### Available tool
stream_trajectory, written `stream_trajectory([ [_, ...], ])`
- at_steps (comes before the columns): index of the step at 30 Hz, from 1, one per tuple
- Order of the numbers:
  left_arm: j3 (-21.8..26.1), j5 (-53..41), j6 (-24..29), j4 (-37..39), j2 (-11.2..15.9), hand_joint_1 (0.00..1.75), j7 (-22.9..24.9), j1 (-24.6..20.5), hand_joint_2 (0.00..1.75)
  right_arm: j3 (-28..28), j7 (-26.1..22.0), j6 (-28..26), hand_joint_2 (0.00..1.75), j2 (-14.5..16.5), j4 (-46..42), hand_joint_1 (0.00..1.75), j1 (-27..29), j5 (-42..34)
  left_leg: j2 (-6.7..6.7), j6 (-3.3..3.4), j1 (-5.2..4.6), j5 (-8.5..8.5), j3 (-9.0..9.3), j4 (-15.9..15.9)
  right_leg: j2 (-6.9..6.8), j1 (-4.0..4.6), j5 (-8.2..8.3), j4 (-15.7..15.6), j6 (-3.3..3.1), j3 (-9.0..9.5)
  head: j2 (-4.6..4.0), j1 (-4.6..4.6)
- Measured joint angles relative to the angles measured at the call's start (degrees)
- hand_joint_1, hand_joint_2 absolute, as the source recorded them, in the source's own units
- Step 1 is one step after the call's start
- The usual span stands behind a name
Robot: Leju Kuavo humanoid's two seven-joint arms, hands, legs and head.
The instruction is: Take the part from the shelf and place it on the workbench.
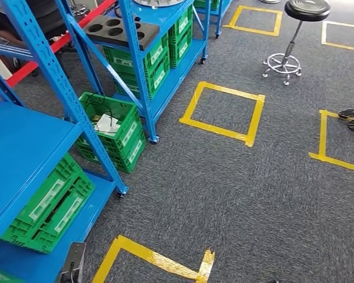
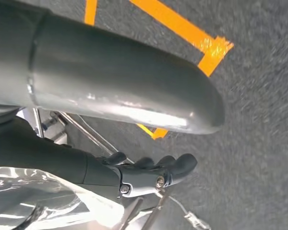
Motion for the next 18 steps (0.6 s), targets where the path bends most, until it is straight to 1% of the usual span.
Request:
stream_trajectory([
  [1, -0.05, 1.34, -0.92, -0.21, -0.03, 0.0, 0.1, 0.01, 0.0, -0.73, -0.07, 1.19, 0.0, 0.28, -0.01, 0.0, 0.01, -0.61, -0.68, 0.25, 0.26, 0.23, 0.29, -0.43, 1.79, -0.07, -1.23, 2.15, 0.18, -0.99, 0.0, 0.15],
  [2, -0.11, 2.43, -1.61, -0.38, -0.07, 0.0, 0.2, -0.03, 0.0, -1.36, -0.11, 2.22, 0.0, 0.51, 0.05, 0.0, 0.07, -1.16, -1.37, 0.41, 0.42, 0.33, 0.37, -0.58, 3.77, -0.16, -2.78, 5.48, 0.27, -2.75, 0.0, 0.36],
  [3, -0.16, 3.28, -2.15, -0.5, -0.07, 0.0, 0.27, -0.13, 0.0, -1.92, -0.14, 2.98, 0.0, 0.7, 0.13, 0.0, 0.15, -1.62, -2.13, 0.52, 0.51, 0.34, 0.36, -0.6, 5.01, -0.21, -4.32, 9.46, 0.38, -4.92, 0.0, 0.43],
  [4, -0.18, 3.84, -2.5, -0.56, -0.06, 0.0, 0.35, -0.17, 0.0, -2.36, -0.15, 3.52, 0.0, 0.88, 0.21, 0.0, 0.25, -1.95, -2.95, 0.56, 0.55, 0.3, 0.37, -0.59, 5.57, -0.22, -5.28, 13.0, 0.51, -7.08, 0.0, 0.5],
  [5, -0.2, 4.15, -2.69, -0.59, -0.06, 0.0, 0.42, -0.12, 0.0, -2.7, -0.15, 3.77, 0.0, 1.04, 0.28, 0.0, 0.31, -2.09, -3.76, 0.57, 0.57, 0.25, 0.43, -0.58, 5.76, -0.24, -5.17, 14.84, 0.61, -8.58, 0.0, 0.51],
  [6, -0.21, 4.34, -2.86, -0.61, -0.06, 0.0, 0.46, -0.07, 0.0, -2.99, -0.16, 3.93, 0.0, 1.18, 0.31, 0.0, 0.34, -2.17, -4.58, 0.52, 0.6, 0.2, 0.53, -0.54, 5.85, -0.26, -3.91, 14.56, 0.69, -9.1, 0.0, 0.5],
  [7, -0.23, 4.61, -3.04, -0.64, -0.09, 0.0, 0.5, -0.02, 0.0, -3.25, -0.17, 4.16, 0.0, 1.31, 0.33, 0.0, 0.33, -2.29, -5.42, 0.38, 0.67, 0.09, 0.66, -0.45, 6.13, -0.33, -1.61, 12.04, 0.78, -8.53, 0.0, 0.51],
  [8, -0.25, 5.1, -3.35, -0.69, -0.13, 0.0, 0.5, 0.0, 0.0, -3.49, -0.21, 4.57, 0.0, 1.39, 0.35, 0.0, 0.31, -2.55, -6.22, 0.15, 0.77, -0.06, 0.76, -0.29, 7.0, -0.5, 0.91, 8.16, 0.87, -7.21, 0.0, 0.52],
  [9, -0.25, 5.94, -3.86, -0.73, -0.14, 0.0, 0.45, -0.06, 0.0, -3.67, -0.3, 5.33, 0.0, 1.51, 0.46, 0.0, 0.25, -3.05, -6.98, -0.17, 0.78, -0.27, 0.73, -0.01, 8.43, -0.69, 2.59, 4.47, 0.93, -5.78, 0.0, 0.57],
  [10, -0.26, 7.15, -4.56, -0.77, -0.15, 0.0, 0.33, -0.13, 0.0, -3.8, -0.43, 6.29, 0.0, 1.64, 0.65, 0.0, 0.17, -3.72, -7.72, -0.51, 0.8, -0.43, 0.62, 0.25, 9.65, -0.85, 3.55, 1.77, 0.84, -4.67, 0.0, 0.59],
  [11, -0.26, 8.68, -5.41, -0.78, -0.15, 0.0, 0.09, -0.2, 0.0, -3.86, -0.62, 7.3, 0.0, 1.76, 0.94, 0.0, 0.04, -4.49, -8.4, -0.85, 0.85, -0.49, 0.42, 0.42, 10.45, -0.9, 3.7, 0.42, 0.62, -3.95, 0.0, 0.62],
  [12, -0.3, 10.43, -6.3, -0.76, -0.13, 0.0, -0.22, -0.22, 0.0, -3.86, -0.91, 8.22, 0.0, 1.9, 1.33, 0.0, -0.15, -5.32, -9.07, -1.2, 0.91, -0.44, 0.19, 0.47, 10.54, -0.81, 3.45, 0.15, 0.27, -3.63, 0.0, 0.65],
  [13, -0.39, 12.26, -7.08, -0.69, -0.09, 0.0, -0.59, -0.2, 0.0, -3.85, -1.31, 8.89, 0.0, 2.02, 1.79, 0.0, -0.42, -6.12, -9.74, -1.52, 1.04, -0.32, 0.05, 0.42, 9.88, -0.76, 3.54, 0.06, -0.21, -3.43, 0.0, 0.64],
  [14, -0.55, 13.96, -7.72, -0.6, -0.08, 0.0, -0.97, -0.14, 0.0, -3.82, -1.76, 9.38, 0.0, 2.15, 2.29, 0.0, -0.79, -6.85, -9.65, -1.83, 1.11, -0.38, -0.06, 0.53, 9.21, -0.74, 3.66, -0.11, -0.61, -3.2, 0.0, 0.66],
  [15, -0.79, 15.37, -8.16, -0.48, -0.03, 0.0, -1.29, -0.16, 0.0, -3.8, -2.24, 9.71, 0.0, 2.28, 2.87, 0.0, -1.19, -7.53, -8.67, -2.15, 1.09, -0.88, -0.39, 1.21, 8.56, -0.76, 3.78, -0.3, -1.02, -3.07, 0.0, 0.5],
  [16, -1.07, 16.44, -8.42, -0.35, 0.02, 0.0, -1.58, -0.31, 0.0, -3.79, -2.69, 9.88, 0.0, 2.4, 3.49, 0.0, -1.55, -8.06, -7.22, -2.44, 1.06, -1.98, -1.18, 2.95, 7.8, -0.77, 3.86, -0.49, -1.36, -2.95, 0.0, 0.33],
  [17, -1.35, 17.17, -8.55, -0.23, 0.04, 0.0, -1.83, -0.55, 0.0, -3.76, -2.99, 9.95, 0.0, 2.48, 4.1, 0.0, -1.82, -8.44, -5.44, -2.69, 1.07, -3.58, -2.53, 5.82, 6.95, -0.67, 3.82, -0.56, -1.63, -2.86, 0.0, 0.17],
  [18, -1.61, 17.73, -8.61, -0.12, 0.08, 0.0, -2.07, -0.84, 0.0, -3.73, -3.23, 9.97, 0.0, 2.52, 4.71, 0.0, -1.96, -8.76, -4.15, -2.91, 1.12, -5.37, -4.35, 9.47, 6.06, -0.56, 3.71, -0.58, -1.84, -2.82, 0.0, 0.01],
])
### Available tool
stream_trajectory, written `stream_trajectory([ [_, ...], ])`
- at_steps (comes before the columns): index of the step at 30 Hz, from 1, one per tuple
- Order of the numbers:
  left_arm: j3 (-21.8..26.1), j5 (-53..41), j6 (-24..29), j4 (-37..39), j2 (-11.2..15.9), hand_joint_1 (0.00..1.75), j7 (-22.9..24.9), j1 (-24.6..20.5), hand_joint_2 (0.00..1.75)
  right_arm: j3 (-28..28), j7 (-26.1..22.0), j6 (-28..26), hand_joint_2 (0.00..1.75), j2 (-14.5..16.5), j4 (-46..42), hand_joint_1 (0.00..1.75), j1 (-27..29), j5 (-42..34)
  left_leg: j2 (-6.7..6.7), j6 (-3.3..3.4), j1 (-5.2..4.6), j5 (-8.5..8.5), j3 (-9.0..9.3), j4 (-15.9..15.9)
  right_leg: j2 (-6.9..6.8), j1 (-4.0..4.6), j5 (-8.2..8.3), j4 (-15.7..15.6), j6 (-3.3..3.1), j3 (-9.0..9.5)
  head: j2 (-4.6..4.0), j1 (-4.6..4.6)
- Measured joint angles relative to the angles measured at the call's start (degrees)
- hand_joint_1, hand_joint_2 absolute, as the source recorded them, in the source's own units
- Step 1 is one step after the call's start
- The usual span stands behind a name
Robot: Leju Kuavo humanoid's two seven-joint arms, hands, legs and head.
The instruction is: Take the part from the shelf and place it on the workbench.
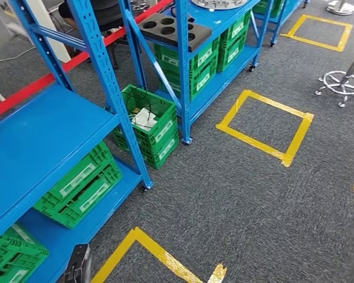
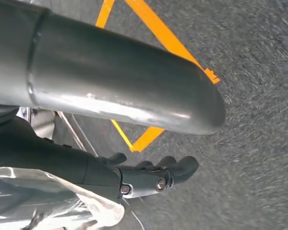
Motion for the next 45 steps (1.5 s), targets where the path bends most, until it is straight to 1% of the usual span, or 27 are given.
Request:
stream_trajectory([
  [2, -0.42, 0.82, -0.03, 0.27, 0.02, 0.0, -0.3, -0.3, 0.0, 0.1, -0.2, -0.01, 0.0, 0.04, 0.88, 0.0, -0.16, -0.45, 0.83, -0.21, 0.16, -1.93, -2.95, 5.84, -1.8, 0.17, -0.26, 0.01, -0.18, 0.08, 0.0, -0.02],
  [3, -0.63, 1.16, 0.02, 0.42, 0.03, 0.0, -0.39, -0.28, 0.0, 0.15, -0.22, -0.02, 0.0, 0.04, 1.12, 0.0, -0.25, -0.66, 0.96, -0.18, 0.19, -1.34, -3.17, 6.14, -2.56, 0.21, -0.4, 0.01, -0.19, 0.19, 0.0, -0.03],
  [5, -1.03, 1.67, 0.21, 0.68, 0.13, 0.0, -0.45, -0.19, 0.0, 0.36, -0.2, -0.04, 0.0, 0.04, 1.34, 0.0, -0.44, -0.97, 1.87, 0.32, 0.04, 2.52, -0.45, 0.54, -3.94, 0.34, -0.79, 0.0, -0.12, 0.7, 0.0, -0.04],
  [7, -1.36, 1.91, 0.38, 0.84, 0.32, 0.0, -0.5, -0.35, 0.0, 0.72, -0.15, -0.05, 0.0, 0.1, 1.41, 0.0, -0.5, -1.19, 4.98, 1.3, -0.72, 5.08, 3.13, -6.44, -5.25, 0.55, -1.32, -0.04, 0.21, 1.2, 0.0, -0.05],
  [9, -1.62, 1.99, 0.51, 0.95, 0.54, 0.0, -0.54, -0.59, 0.0, 1.02, -0.07, -0.07, 0.0, 0.16, 1.48, 0.0, -0.52, -1.41, 6.65, 1.99, -1.46, 5.08, 4.24, -8.83, -6.63, 0.68, -1.72, -0.17, 0.71, 1.64, 0.0, -0.11],
  [10, -1.77, 2.11, 0.64, 1.01, 0.64, 0.0, -0.55, -0.62, 0.0, 1.16, 0.0, -0.08, 0.0, 0.18, 1.49, 0.0, -0.62, -1.6, 6.01, 2.2, -1.56, 5.16, 4.21, -9.11, -7.36, 0.73, -1.82, -0.31, 0.97, 2.08, 0.0, -0.19],
  [11, -1.94, 2.25, 0.8, 1.06, 0.73, 0.0, -0.54, -0.54, 0.0, 1.31, 0.13, -0.08, 0.0, 0.17, 1.49, 0.0, -0.76, -1.82, 5.26, 2.39, -1.4, 5.36, 4.39, -9.48, -7.38, 0.66, -2.04, -0.37, 1.23, 2.27, 0.0, -0.16],
  [13, -2.43, 2.55, 1.19, 1.17, 0.85, 0.0, -0.52, -0.52, 0.0, 1.69, 0.3, -0.11, 0.0, 0.15, 1.46, 0.0, -1.04, -2.25, 3.89, 2.9, -0.92, 5.81, 4.97, -10.4, -4.74, 0.46, -3.42, 1.29, 1.68, 1.8, 0.0, 0.02],
  [15, -2.91, 2.81, 1.48, 1.25, 0.92, 0.0, -0.52, -0.86, 0.0, 2.0, 0.37, -0.11, 0.0, 0.08, 1.49, 0.0, -1.01, -2.77, 2.5, 3.24, -0.54, 6.0, 5.25, -10.78, -1.27, 0.24, -6.45, 7.49, 2.01, -1.29, 0.0, 0.22],
  [17, -3.38, 3.18, 1.62, 1.32, 0.96, 0.0, -0.52, -1.08, 0.0, 2.35, 0.36, -0.05, 0.0, -0.04, 1.61, 0.0, -0.88, -3.53, 0.87, 3.35, -0.42, 5.95, 5.28, -10.76, -0.35, 0.14, -8.52, 14.34, 2.35, -5.31, 0.0, 0.23],
  [19, -4.01, 3.92, 1.79, 1.47, 1.01, 0.0, -0.57, -1.09, 0.0, 2.9, 0.09, -0.05, 0.0, -0.22, 1.7, 0.0, -0.86, -4.67, -0.8, 3.15, -0.26, 5.78, 5.49, -10.65, -0.15, 0.02, -6.31, 14.16, 2.65, -6.3, 0.0, 0.22],
  [20, -4.36, 4.46, 1.89, 1.56, 1.04, 0.0, -0.67, -1.13, 0.0, 3.28, -0.19, -0.1, 0.0, -0.38, 1.71, 0.0, -0.93, -5.43, -1.6, 2.9, -0.11, 5.61, 5.62, -10.48, 0.28, -0.13, -3.84, 11.0, 2.83, -5.25, 0.0, 0.21],
  [22, -5.1, 5.64, 2.12, 1.77, 1.2, 0.0, -0.98, -1.43, 0.0, 4.36, -0.95, -0.22, 0.0, -0.66, 1.82, 0.0, -1.14, -7.22, -3.14, 2.15, 0.12, 5.09, 5.49, -9.69, 2.78, -0.55, -0.56, 3.97, 3.1, -2.38, 0.0, 0.3],
  [24, -5.82, 6.57, 2.33, 1.96, 1.45, 0.0, -1.33, -1.74, 0.0, 5.56, -1.78, -0.35, 0.0, -0.96, 2.01, 0.0, -1.37, -8.76, -4.5, 1.4, 0.22, 4.85, 4.96, -9.07, 4.35, -0.63, -0.34, 1.03, 2.71, -0.79, 0.0, 0.4],
  [26, -6.5, 7.19, 2.42, 2.16, 1.68, 0.0, -1.51, -1.77, 0.0, 6.61, -2.53, -0.43, 0.0, -1.24, 2.17, 0.0, -1.57, -9.81, -5.56, 0.85, 0.39, 4.94, 4.6, -8.99, 3.3, -0.49, -0.42, 0.84, 1.91, -0.39, 0.0, 0.43],
  [27, -6.83, 7.49, 2.43, 2.27, 1.77, 0.0, -1.55, -1.73, 0.0, 7.09, -2.86, -0.46, 0.0, -1.37, 2.23, 0.0, -1.7, -10.25, -4.94, 0.57, 0.37, 4.7, 4.41, -8.63, 2.66, -0.48, -0.4, 0.75, 1.53, -0.25, 0.0, 0.34],
  [29, -7.42, 8.04, 2.45, 2.46, 1.97, 0.0, -1.72, -1.99, 0.0, 8.06, -3.53, -0.66, 0.0, -1.56, 2.38, 0.0, -1.92, -11.08, -1.92, 0.01, 0.3, 2.58, 2.7, -4.97, 1.16, -0.51, -0.41, 0.49, 0.82, 0.01, 0.0, 0.0],
  [30, -7.68, 8.33, 2.49, 2.54, 2.04, 0.0, -1.86, -2.22, 0.0, 8.56, -3.82, -0.8, 0.0, -1.68, 2.53, 0.0, -2.0, -11.56, -0.2, -0.22, 0.26, 0.86, 0.99, -1.49, 0.33, -0.38, -0.51, 0.47, 0.57, 0.09, 0.0, -0.15],
  [32, -8.21, 8.81, 2.54, 2.64, 2.18, 0.0, -2.2, -2.57, 0.0, 9.43, -4.21, -1.0, 0.0, -1.92, 2.87, 0.0, -2.11, -12.28, 0.95, -0.41, 0.36, -1.88, -2.76, 5.72, -1.43, -0.17, -0.75, 0.48, 0.28, 0.19, 0.0, -0.25],
  [34, -8.68, 9.06, 2.55, 2.79, 2.28, 0.0, -2.39, -2.49, 0.87, 10.08, -4.4, -1.1, 0.0, -2.15, 3.13, 0.0, -2.3, -12.68, 1.17, -0.21, 0.37, -0.63, -3.51, 6.71, -2.94, 0.0, -1.1, 0.49, 0.22, 0.51, 0.0, -0.26],
  [36, -8.89, 9.19, 2.57, 2.93, 2.4, 0.0, -2.44, -2.41, 1.75, 10.61, -4.58, -1.26, 0.0, -2.26, 3.24, 0.0, -2.55, -12.97, 2.49, 0.66, 0.02, 3.74, -0.43, 0.03, -4.27, 0.18, -1.61, 0.43, 0.27, 1.05, 0.0, -0.25],
  [37, -8.94, 9.38, 2.6, 2.98, 2.51, 0.0, -2.47, -2.48, 1.75, 10.92, -4.69, -1.41, 0.0, -2.29, 3.3, 0.0, -2.69, -13.18, 4.14, 1.29, -0.45, 5.19, 1.32, -3.55, -4.93, 0.36, -1.92, 0.41, 0.4, 1.32, 0.0, -0.22],
  [39, -9.15, 9.98, 2.71, 3.05, 2.71, 0.0, -2.58, -2.73, 1.75, 11.65, -4.9, -1.79, 0.0, -2.43, 3.42, 0.0, -2.95, -13.89, 6.58, 2.24, -1.31, 5.85, 3.23, -7.62, -6.22, 0.59, -2.36, 0.29, 0.73, 1.76, 0.0, -0.34],
  [41, -9.55, 10.69, 2.86, 3.12, 2.9, 0.0, -2.72, -2.81, 1.75, 12.45, -5.02, -2.13, 0.0, -2.72, 3.5, 0.0, -3.32, -14.76, 5.92, 2.59, -1.49, 5.64, 3.38, -8.5, -7.66, 0.73, -2.5, -0.07, 1.16, 2.47, 0.0, -0.54],
  [42, -9.75, 11.02, 2.92, 3.16, 2.94, 0.0, -2.78, -2.71, 1.75, 12.84, -5.06, -2.27, 0.0, -2.85, 3.53, 0.0, -3.53, -15.17, 5.15, 2.71, -1.31, 5.87, 3.53, -8.95, -7.42, 0.73, -2.73, -0.09, 1.38, 2.62, 0.0, -0.5],
  [43, -9.92, 11.28, 2.97, 3.2, 2.96, 0.0, -2.84, -2.66, 1.75, 13.22, -5.12, -2.41, 0.0, -2.95, 3.54, 0.0, -3.71, -15.5, 4.44, 2.92, -1.08, 6.11, 3.82, -9.46, -6.16, 0.66, -3.27, 0.55, 1.6, 2.43, 0.0, -0.43],
  [45, -10.19, 11.65, 3.08, 3.28, 2.92, 0.0, -3.0, -2.86, 1.75, 13.96, -5.26, -2.64, 0.0, -3.19, 3.64, 0.0, -3.88, -16.05, 3.02, 3.26, -0.61, 6.42, 4.26, -10.15, -2.27, 0.43, -5.77, 5.62, 2.0, -0.12, 0.0, -0.21],
])
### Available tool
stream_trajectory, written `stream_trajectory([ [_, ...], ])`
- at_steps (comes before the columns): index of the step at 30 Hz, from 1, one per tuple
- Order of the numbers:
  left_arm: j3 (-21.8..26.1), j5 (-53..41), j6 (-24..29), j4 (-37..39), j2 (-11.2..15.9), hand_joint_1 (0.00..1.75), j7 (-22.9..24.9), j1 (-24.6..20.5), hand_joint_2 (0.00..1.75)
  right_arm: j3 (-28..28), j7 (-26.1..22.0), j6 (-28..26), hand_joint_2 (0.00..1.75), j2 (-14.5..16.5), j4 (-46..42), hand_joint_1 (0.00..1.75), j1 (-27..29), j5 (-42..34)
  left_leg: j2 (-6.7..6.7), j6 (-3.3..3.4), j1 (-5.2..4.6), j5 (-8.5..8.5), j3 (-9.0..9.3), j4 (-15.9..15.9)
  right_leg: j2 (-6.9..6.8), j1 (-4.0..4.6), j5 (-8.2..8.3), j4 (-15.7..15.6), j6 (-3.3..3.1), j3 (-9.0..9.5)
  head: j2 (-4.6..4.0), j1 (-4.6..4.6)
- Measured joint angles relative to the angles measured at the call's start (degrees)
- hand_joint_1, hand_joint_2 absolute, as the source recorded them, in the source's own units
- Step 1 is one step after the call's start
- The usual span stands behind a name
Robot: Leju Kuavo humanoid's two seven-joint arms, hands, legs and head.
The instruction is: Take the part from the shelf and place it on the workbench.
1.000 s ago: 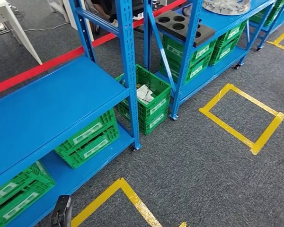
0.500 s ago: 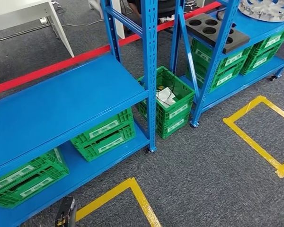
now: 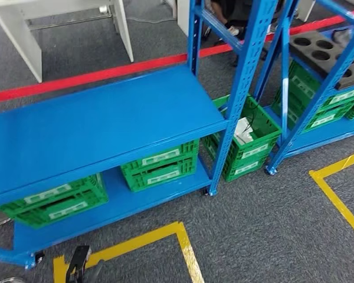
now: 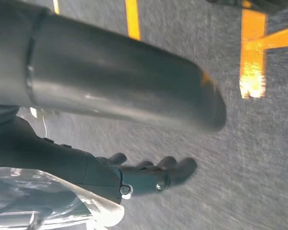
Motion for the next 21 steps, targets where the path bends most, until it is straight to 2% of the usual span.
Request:
stream_trajectory([
  [1, -0.11, 0.15, 0.06, 0.04, 0.01, 0.0, -0.11, -0.18, 1.75, 0.34, -0.04, -0.13, 0.0, -0.15, 0.12, 0.0, -0.01, -0.34, -0.71, 0.15, 0.09, -0.01, 0.04, -0.05, 1.3, -0.07, -1.47, 3.91, 0.17, -2.17, 0.0, 0.05],
  [2, -0.25, 0.33, 0.11, 0.09, 0.02, 0.0, -0.21, -0.29, 1.75, 0.65, -0.09, -0.26, 0.0, -0.33, 0.28, 0.0, -0.01, -0.76, -1.42, 0.21, 0.13, -0.06, 0.07, -0.03, 1.84, -0.1, -2.47, 7.55, 0.33, -4.42, 0.0, 0.08],
  [3, -0.42, 0.58, 0.15, 0.14, 0.02, 0.0, -0.28, -0.28, 1.75, 0.97, -0.12, -0.39, 0.0, -0.49, 0.45, 0.0, -0.03, -1.18, -2.05, 0.23, 0.15, -0.15, 0.17, 0.01, 2.01, -0.1, -2.47, 9.7, 0.47, -6.06, 0.0, 0.07],
  [4, -0.62, 0.77, 0.18, 0.2, 0.02, 0.0, -0.32, -0.24, 1.75, 1.27, -0.18, -0.52, 0.0, -0.61, 0.62, 0.0, -0.08, -1.56, -2.59, 0.17, 0.19, -0.28, 0.33, 0.06, 2.05, -0.13, -1.22, 9.59, 0.59, -6.68, 0.0, 0.07],
  [5, -0.83, 0.94, 0.2, 0.26, 0.01, 0.0, -0.33, -0.21, 1.75, 1.56, -0.26, -0.61, 0.0, -0.73, 0.74, 0.0, -0.16, -1.82, -3.08, 0.03, 0.26, -0.48, 0.55, 0.16, 2.06, -0.18, 1.05, 7.25, 0.67, -6.18, 0.0, 0.08],
  [6, -1.01, 1.07, 0.21, 0.31, 0.01, 0.0, -0.34, -0.2, 1.75, 1.8, -0.34, -0.68, 0.0, -0.83, 0.83, 0.0, -0.28, -1.97, -3.46, -0.23, 0.35, -0.75, 0.76, 0.35, 2.2, -0.29, 3.54, 3.49, 0.75, -4.9, 0.0, 0.08],
  [7, -1.13, 1.13, 0.21, 0.36, 0.02, 0.0, -0.35, -0.23, 1.75, 2.04, -0.4, -0.73, 0.0, -0.89, 0.93, 0.0, -0.42, -2.07, -3.78, -0.57, 0.32, -1.07, 0.86, 0.66, 2.53, -0.33, 5.25, -0.14, 0.79, -3.47, 0.0, 0.14],
  [8, -1.2, 1.21, 0.22, 0.39, 0.04, 0.0, -0.36, -0.26, 1.75, 2.25, -0.45, -0.81, 0.0, -0.94, 1.02, 0.0, -0.58, -2.1, -4.04, -0.9, 0.28, -1.32, 0.84, 0.97, 2.88, -0.36, 6.17, -2.83, 0.59, -2.22, 0.0, 0.16],
  [9, -1.23, 1.29, 0.24, 0.43, 0.07, 0.0, -0.37, -0.27, 1.75, 2.44, -0.49, -0.89, 0.0, -0.98, 1.09, 0.0, -0.71, -2.13, -4.21, -1.19, 0.22, -1.48, 0.73, 1.21, 3.2, -0.36, 6.27, -4.22, 0.31, -1.54, 0.0, 0.2],
  [11, -1.32, 1.42, 0.28, 0.52, 0.12, 0.0, -0.38, -0.26, 1.75, 2.75, -0.5, -1.01, 0.0, -1.01, 1.25, 0.0, -0.82, -2.18, -4.48, -1.6, 0.19, -1.49, 0.53, 1.34, 3.31, -0.31, 6.0, -4.59, -0.57, -1.16, 0.0, 0.23],
  [13, -1.5, 1.5, 0.28, 0.6, 0.11, 0.0, -0.39, -0.26, 1.75, 3.0, -0.46, -1.03, 0.0, -1.03, 1.35, 0.0, -0.85, -2.52, -4.01, -2.12, 0.22, -2.22, 0.22, 2.19, 3.0, -0.47, 6.08, -4.78, -1.3, -1.03, 0.0, 0.12],
  [15, -1.68, 1.88, 0.1, 0.66, 0.14, 0.0, -0.42, -0.44, 1.75, 3.23, -0.26, -1.1, 0.87, -1.03, 1.47, 0.0, -0.97, -3.64, -2.88, -2.83, 0.38, -4.91, -1.76, 6.72, 2.57, -0.63, 6.06, -4.94, -1.86, -0.83, 0.0, -0.19],
  [17, -2.03, 2.67, -0.32, 0.73, 0.22, 0.0, -0.55, -0.66, 1.75, 3.57, 0.11, -1.28, 1.75, -1.03, 1.89, 0.0, -1.18, -5.54, -2.22, -3.37, 0.69, -8.09, -5.33, 14.12, 2.12, -0.61, 5.91, -4.93, -2.11, -0.73, 0.0, -0.37],
  [18, -2.3, 3.17, -0.6, 0.78, 0.28, 0.0, -0.68, -0.71, 1.75, 3.81, 0.21, -1.38, 1.75, -1.03, 2.23, 0.0, -1.32, -6.62, -2.15, -3.59, 0.87, -8.64, -6.62, 16.66, 1.92, -0.62, 5.82, -4.92, -2.21, -0.64, 0.0, -0.38],
  [19, -2.62, 3.61, -0.91, 0.85, 0.32, 0.0, -0.88, -0.72, 1.75, 4.05, 0.13, -1.47, 1.75, -1.03, 2.6, 0.0, -1.48, -7.8, -2.12, -3.86, 1.09, -8.01, -7.01, 17.23, 1.77, -0.64, 5.72, -4.91, -2.31, -0.51, 0.0, -0.37],
  [20, -2.92, 4.01, -1.22, 0.93, 0.37, 0.0, -1.13, -0.75, 1.75, 4.24, -0.13, -1.57, 1.75, -1.02, 2.97, 0.0, -1.67, -8.95, -2.11, -4.2, 1.37, -6.31, -6.33, 15.57, 1.69, -0.69, 5.6, -4.91, -2.39, -0.31, 0.0, -0.36],
  [21, -3.23, 4.3, -1.45, 1.0, 0.44, 0.0, -1.35, -0.82, 1.75, 4.39, -0.47, -1.74, 1.75, -1.02, 3.32, 0.0, -1.9, -9.95, -2.07, -4.62, 1.71, -3.9, -4.76, 12.09, 1.66, -0.76, 5.45, -4.9, -2.44, -0.05, 0.0, -0.36],
])
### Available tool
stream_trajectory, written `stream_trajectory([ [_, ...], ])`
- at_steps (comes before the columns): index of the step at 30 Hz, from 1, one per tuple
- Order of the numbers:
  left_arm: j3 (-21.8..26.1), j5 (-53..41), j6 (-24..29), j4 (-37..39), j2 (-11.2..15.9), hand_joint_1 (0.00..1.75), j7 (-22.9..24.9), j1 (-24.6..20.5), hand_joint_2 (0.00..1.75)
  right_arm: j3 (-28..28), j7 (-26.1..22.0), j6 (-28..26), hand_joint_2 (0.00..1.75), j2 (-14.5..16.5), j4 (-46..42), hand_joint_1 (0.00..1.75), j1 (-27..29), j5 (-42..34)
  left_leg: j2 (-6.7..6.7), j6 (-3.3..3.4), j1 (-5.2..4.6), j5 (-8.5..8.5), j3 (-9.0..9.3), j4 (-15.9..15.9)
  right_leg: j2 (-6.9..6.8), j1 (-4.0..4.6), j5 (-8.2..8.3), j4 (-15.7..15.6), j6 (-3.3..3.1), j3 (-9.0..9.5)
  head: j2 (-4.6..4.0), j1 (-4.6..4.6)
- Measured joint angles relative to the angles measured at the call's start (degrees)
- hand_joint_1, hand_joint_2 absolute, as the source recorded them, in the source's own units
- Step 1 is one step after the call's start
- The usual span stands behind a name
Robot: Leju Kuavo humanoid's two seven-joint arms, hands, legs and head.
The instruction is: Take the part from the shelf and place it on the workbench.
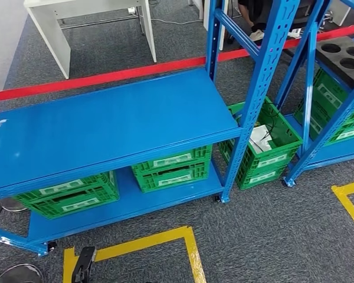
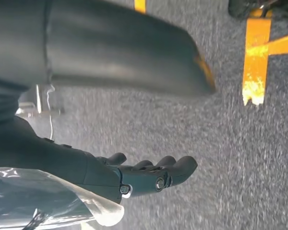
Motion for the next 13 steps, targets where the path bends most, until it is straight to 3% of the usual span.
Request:
stream_trajectory([
  [2, -0.75, 0.25, 0.08, 0.08, 0.09, 0.0, -0.51, -0.32, 0.87, 0.17, -0.76, -1.1, 0.87, -0.07, 0.61, 0.0, -0.48, -1.3, 0.11, -0.91, 0.45, 3.11, 3.5, -7.62, 0.07, 0.11, -0.4, 0.11, 0.3, 0.19, 0.0, -0.16],
  [4, -1.46, 0.28, 1.43, 0.12, 0.13, 0.0, -1.51, -0.64, 0.0, 0.25, -1.68, -3.26, 0.0, -0.2, 0.93, 0.0, -0.67, -2.07, 0.28, -0.8, 0.44, 3.33, 4.95, -10.98, 0.1, 0.4, -0.63, 0.19, 0.84, 0.06, 0.0, -0.3],
  [6, -2.03, 0.25, 3.09, 0.09, 0.25, 0.0, -2.43, -0.74, 0.0, 0.32, -2.48, -4.68, 0.0, -0.35, 0.99, 0.0, -0.62, -2.9, 0.35, -0.22, 0.28, 3.18, 4.94, -11.2, 0.03, 0.47, -0.59, 0.01, 1.14, 0.11, 0.0, -0.2],
  [13, -3.73, 0.57, 3.05, 0.04, 1.08, 0.0, -2.55, -1.01, 0.0, 2.16, -3.37, -3.31, 0.0, -0.63, 1.0, 0.0, -0.8, -4.08, 0.32, 0.25, 0.04, 2.93, 4.94, -11.18, 0.03, 0.29, -0.39, -0.64, 1.53, 0.51, 0.0, -0.1],
])
